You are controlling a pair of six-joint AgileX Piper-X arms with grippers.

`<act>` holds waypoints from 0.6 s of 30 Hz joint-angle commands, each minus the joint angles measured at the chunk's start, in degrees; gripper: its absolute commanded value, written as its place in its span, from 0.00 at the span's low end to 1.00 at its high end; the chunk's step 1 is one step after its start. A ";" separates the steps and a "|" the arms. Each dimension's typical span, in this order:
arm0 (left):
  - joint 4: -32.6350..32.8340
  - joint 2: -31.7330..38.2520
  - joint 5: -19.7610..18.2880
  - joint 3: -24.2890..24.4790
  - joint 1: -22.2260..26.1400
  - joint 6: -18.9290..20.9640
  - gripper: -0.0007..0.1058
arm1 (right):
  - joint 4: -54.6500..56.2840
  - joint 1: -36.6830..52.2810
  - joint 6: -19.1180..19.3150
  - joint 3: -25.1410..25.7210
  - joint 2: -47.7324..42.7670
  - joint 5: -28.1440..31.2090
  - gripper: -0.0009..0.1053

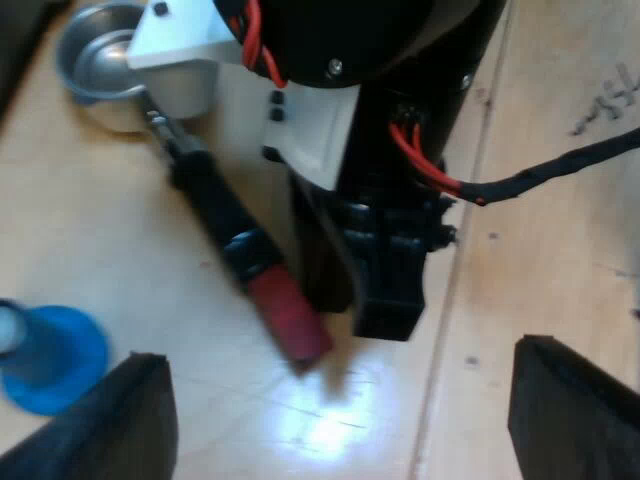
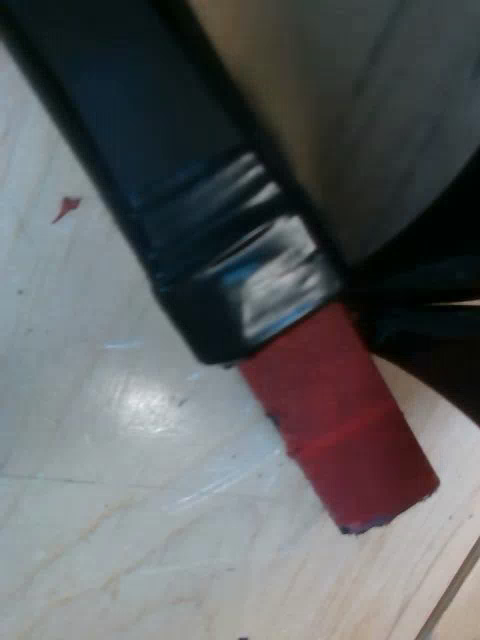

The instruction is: Put the handle in the coffee machine

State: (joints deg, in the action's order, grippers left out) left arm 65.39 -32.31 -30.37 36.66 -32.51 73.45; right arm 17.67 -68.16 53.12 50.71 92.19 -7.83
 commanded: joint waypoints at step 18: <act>3.31 7.89 5.36 1.27 0.06 -0.51 0.66 | -4.30 -0.07 0.58 7.64 4.96 10.48 0.01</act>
State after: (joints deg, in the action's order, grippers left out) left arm 68.84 -24.60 -25.52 37.51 -32.51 73.04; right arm 12.24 -68.16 53.12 57.85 98.00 1.85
